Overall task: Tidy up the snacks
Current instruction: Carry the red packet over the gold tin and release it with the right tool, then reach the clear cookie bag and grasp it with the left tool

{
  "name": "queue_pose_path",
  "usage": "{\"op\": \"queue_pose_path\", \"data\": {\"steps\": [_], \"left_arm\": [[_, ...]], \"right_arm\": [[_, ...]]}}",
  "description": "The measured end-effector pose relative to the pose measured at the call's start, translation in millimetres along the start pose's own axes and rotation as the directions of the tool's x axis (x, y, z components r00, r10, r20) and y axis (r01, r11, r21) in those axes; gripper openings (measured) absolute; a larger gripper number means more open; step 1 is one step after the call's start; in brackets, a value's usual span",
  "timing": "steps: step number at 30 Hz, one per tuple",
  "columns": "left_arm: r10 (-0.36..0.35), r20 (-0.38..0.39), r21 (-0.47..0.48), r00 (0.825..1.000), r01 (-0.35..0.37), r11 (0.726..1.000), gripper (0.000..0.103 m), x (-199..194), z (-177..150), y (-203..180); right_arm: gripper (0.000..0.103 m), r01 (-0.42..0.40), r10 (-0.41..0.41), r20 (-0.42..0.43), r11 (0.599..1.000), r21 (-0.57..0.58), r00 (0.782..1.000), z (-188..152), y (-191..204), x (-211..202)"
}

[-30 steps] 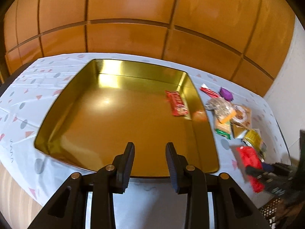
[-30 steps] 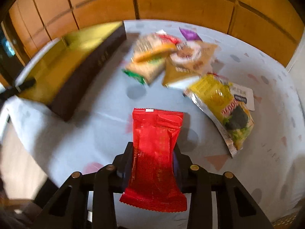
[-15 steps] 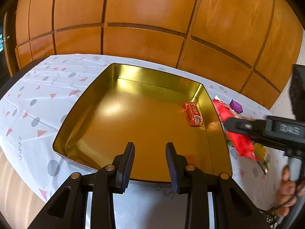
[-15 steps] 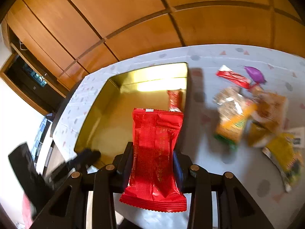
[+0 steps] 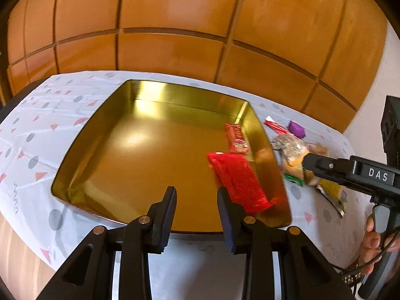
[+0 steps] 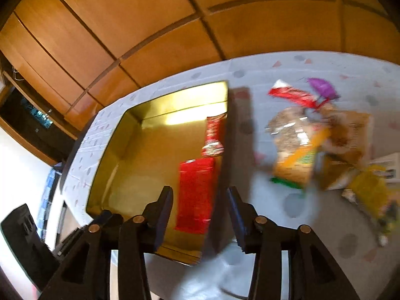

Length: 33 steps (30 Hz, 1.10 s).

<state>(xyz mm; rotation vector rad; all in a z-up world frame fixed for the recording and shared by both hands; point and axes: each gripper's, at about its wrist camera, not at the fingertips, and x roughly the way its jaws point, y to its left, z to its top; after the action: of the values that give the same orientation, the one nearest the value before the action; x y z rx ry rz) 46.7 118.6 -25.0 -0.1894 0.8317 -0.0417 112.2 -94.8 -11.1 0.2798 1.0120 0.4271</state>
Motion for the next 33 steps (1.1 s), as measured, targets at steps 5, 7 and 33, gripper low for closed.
{"op": "queue_pose_path", "data": {"steps": [5, 7, 33], "left_arm": [[-0.048, 0.002, 0.054, 0.999, 0.048, 0.997, 0.034, -5.4, 0.9, -17.5], [-0.063, 0.001, 0.081, 0.998, 0.062, 0.995, 0.034, -7.5, 3.1, -26.4], [-0.271, -0.319, 0.079, 0.908, 0.311, 0.947, 0.063, 86.5, 96.7, -166.5]], "right_arm": [[0.059, 0.099, -0.098, 0.056, 0.995, -0.027, 0.994, -8.1, -28.4, -30.7], [0.061, 0.153, -0.151, 0.073, 0.988, -0.025, 0.986, -8.3, -45.4, -42.8], [0.077, 0.532, -0.529, 0.250, 0.845, 0.061, 0.811, 63.1, -220.8, -126.9]]}}
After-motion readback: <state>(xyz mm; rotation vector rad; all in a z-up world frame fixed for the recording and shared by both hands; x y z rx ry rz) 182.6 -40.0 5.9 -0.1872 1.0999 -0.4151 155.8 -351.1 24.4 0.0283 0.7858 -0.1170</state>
